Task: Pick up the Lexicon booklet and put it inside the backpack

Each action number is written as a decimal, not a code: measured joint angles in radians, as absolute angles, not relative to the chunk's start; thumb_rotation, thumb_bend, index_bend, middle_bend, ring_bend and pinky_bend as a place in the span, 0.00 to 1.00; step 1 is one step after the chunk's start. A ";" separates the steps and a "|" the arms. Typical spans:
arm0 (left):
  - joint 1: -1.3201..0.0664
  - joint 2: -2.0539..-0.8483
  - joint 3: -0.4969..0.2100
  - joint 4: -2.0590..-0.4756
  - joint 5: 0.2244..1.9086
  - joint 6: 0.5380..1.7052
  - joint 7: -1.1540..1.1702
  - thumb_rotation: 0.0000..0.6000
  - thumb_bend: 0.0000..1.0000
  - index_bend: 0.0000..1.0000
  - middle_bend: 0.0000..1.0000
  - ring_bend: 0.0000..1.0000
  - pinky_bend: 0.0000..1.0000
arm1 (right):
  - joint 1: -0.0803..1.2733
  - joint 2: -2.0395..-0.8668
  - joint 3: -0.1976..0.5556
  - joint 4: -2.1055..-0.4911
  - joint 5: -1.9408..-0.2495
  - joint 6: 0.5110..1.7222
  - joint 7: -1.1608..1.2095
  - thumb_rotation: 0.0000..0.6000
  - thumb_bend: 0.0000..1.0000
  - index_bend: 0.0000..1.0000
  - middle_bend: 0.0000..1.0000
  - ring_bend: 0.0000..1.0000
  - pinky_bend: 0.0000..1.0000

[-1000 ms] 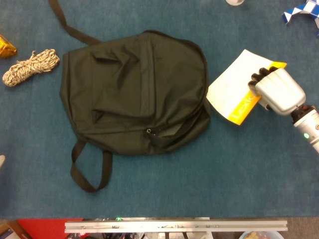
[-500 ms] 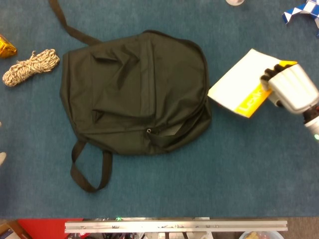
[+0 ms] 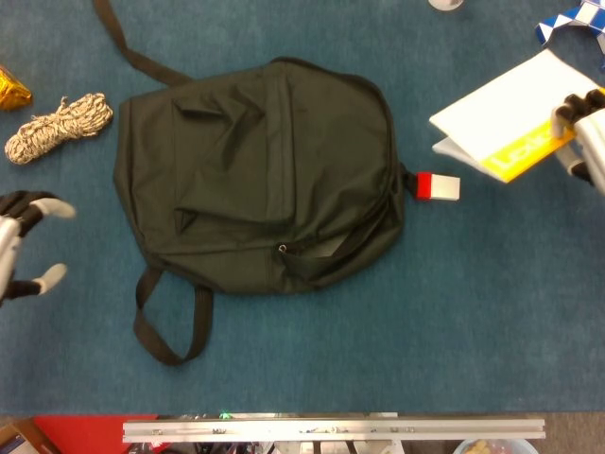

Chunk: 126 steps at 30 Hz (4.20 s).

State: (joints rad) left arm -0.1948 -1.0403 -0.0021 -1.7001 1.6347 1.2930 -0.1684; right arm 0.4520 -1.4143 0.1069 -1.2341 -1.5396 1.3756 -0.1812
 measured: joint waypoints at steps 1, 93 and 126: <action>-0.209 -1.042 -0.004 -1.702 1.640 1.279 -0.165 1.00 0.17 0.34 0.30 0.26 0.28 | 0.450 -1.409 0.111 -1.240 -1.536 1.380 -0.182 1.00 0.69 0.70 0.62 0.56 0.76; -0.974 -1.913 -0.162 -1.490 0.684 1.128 0.821 1.00 0.26 0.19 0.20 0.24 0.39 | 0.383 -1.337 0.193 -1.288 -1.453 1.424 -0.115 1.00 0.69 0.71 0.63 0.57 0.77; -0.754 -1.726 -0.342 -1.593 0.882 1.060 0.243 1.00 0.34 0.63 0.73 0.77 0.99 | 0.378 -1.330 0.188 -1.340 -1.484 1.437 -0.085 1.00 0.69 0.72 0.63 0.58 0.77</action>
State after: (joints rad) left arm -0.7537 -1.7264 -0.3417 -1.5932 0.8823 1.0599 0.2431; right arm 0.3783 -1.3299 0.1879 -1.3397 -1.4840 1.4368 -0.0848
